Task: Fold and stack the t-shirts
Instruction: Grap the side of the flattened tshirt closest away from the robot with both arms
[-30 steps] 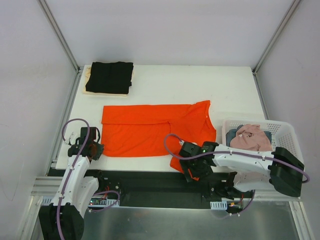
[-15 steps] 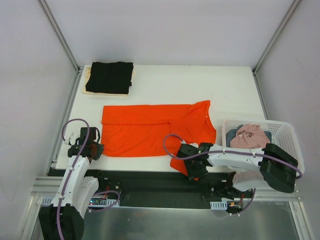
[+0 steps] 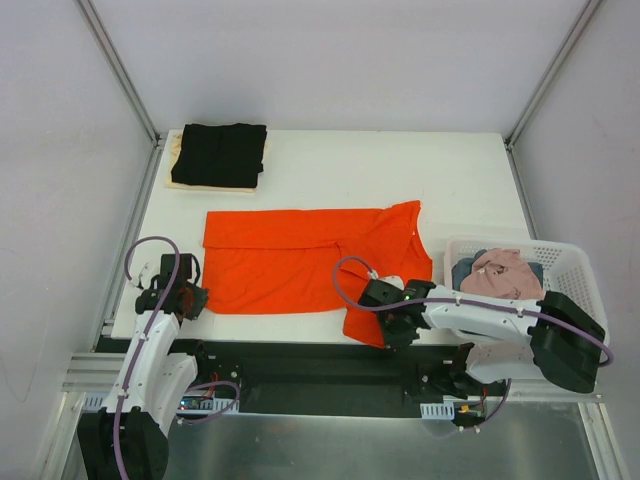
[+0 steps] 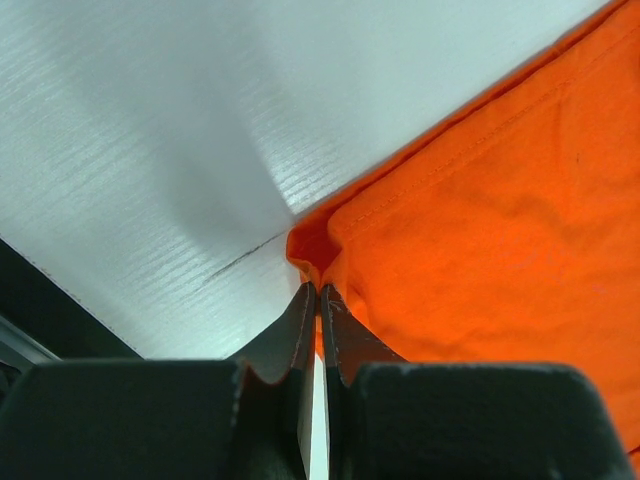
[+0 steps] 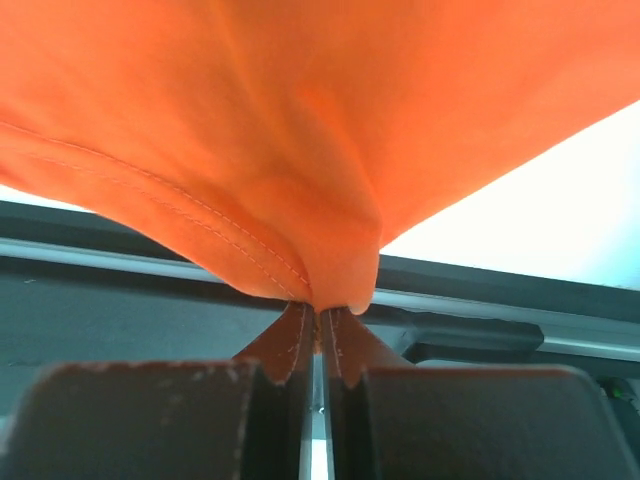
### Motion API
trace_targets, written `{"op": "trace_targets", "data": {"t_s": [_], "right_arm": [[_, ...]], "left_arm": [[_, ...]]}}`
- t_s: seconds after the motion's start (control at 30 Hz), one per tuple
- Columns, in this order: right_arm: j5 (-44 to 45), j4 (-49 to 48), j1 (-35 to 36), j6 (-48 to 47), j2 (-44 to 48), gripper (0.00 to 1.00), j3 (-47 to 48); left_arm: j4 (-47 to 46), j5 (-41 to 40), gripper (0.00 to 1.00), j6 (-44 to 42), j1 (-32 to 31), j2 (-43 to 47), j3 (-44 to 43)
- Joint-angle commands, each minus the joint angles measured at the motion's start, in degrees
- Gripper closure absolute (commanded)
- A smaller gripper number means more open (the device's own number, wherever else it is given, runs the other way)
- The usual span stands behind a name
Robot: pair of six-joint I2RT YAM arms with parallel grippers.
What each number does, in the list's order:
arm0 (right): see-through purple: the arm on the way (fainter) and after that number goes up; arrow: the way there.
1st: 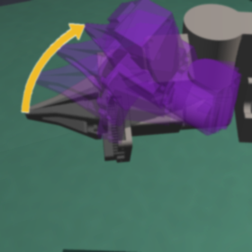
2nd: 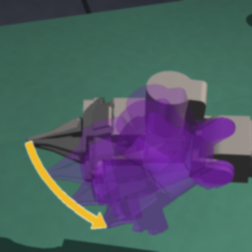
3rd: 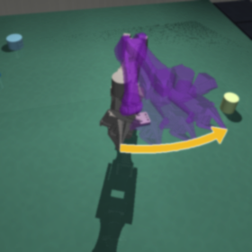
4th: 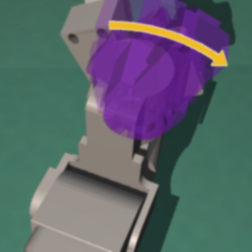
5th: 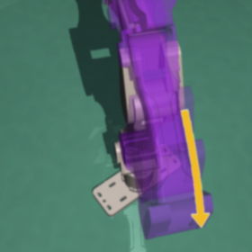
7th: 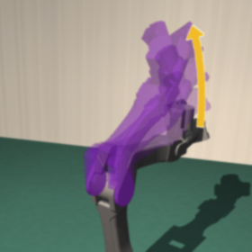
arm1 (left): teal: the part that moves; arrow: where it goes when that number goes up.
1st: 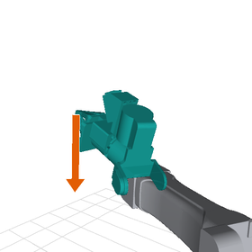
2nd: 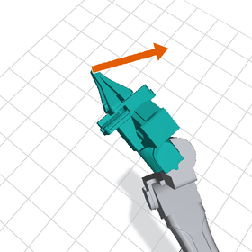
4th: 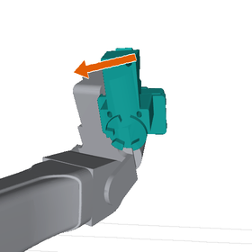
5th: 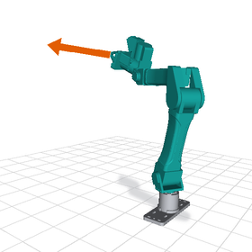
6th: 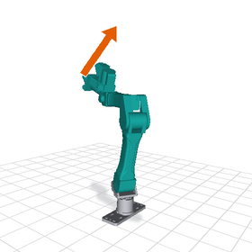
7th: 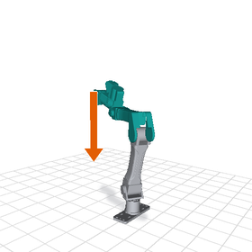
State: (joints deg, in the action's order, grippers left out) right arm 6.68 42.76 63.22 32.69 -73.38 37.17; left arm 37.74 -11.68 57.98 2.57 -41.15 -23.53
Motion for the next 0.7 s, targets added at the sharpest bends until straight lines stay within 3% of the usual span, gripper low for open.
{"op": "trace_targets", "data": {"t_s": [0.0, 0.23, 0.67], "right_arm": [[-0.69, 1.97, -4.67, -4.99, 3.51, 0.99, 4.22], [-3.51, 2.06, -13.29, -11.59, 5.00, 0.99, 11.16], [1.67, 1.80, -26.65, -14.32, -0.79, 0.99, 26.46]], "left_arm": [[-0.65, 0.96, 1.00, -1.90, -0.28, -0.51, -2.92], [-1.61, 1.14, 1.00, -2.52, -0.28, -2.01, -6.00], [-7.58, -0.71, 1.00, -1.73, -0.28, -11.22, -11.45]]}}
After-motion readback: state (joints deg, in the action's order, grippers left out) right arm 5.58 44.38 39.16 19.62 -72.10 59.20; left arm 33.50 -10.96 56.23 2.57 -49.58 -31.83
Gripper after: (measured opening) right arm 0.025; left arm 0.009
